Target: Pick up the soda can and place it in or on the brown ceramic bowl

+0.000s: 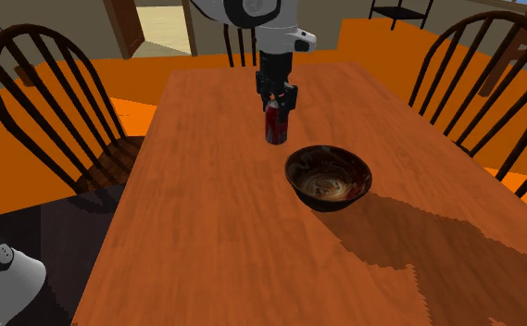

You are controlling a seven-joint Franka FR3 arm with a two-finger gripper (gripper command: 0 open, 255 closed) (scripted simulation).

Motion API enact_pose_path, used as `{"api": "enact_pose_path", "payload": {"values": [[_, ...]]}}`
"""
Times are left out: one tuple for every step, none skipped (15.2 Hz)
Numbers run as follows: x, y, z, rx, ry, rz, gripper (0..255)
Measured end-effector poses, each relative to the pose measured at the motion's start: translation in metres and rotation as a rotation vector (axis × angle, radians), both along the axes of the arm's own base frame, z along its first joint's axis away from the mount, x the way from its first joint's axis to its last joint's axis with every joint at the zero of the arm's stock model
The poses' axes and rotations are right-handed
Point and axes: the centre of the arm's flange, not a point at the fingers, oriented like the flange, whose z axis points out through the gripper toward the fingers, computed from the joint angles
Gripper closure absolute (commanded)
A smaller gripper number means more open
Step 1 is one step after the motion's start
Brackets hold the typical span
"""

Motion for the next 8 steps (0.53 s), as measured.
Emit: {"api": "enact_pose_path", "payload": {"values": [[0.0,0.001,0.005,0.0,0.0,0.0,255],[0.0,0.001,0.011,0.0,0.0,0.0,255],[0.0,0.0,0.016,0.0,0.0,0.0,255],[0.0,0.0,0.021,0.0,0.0,0.0,255],[0.001,0.001,0.026,0.0,0.0,0.0,255],[0.001,0.001,0.031,0.0,0.0,0.0,255],[0.001,0.0,0.037,0.0,0.0,0.0,255],[0.0,0.0,0.042,0.0,0.0,0.0,255]]}}
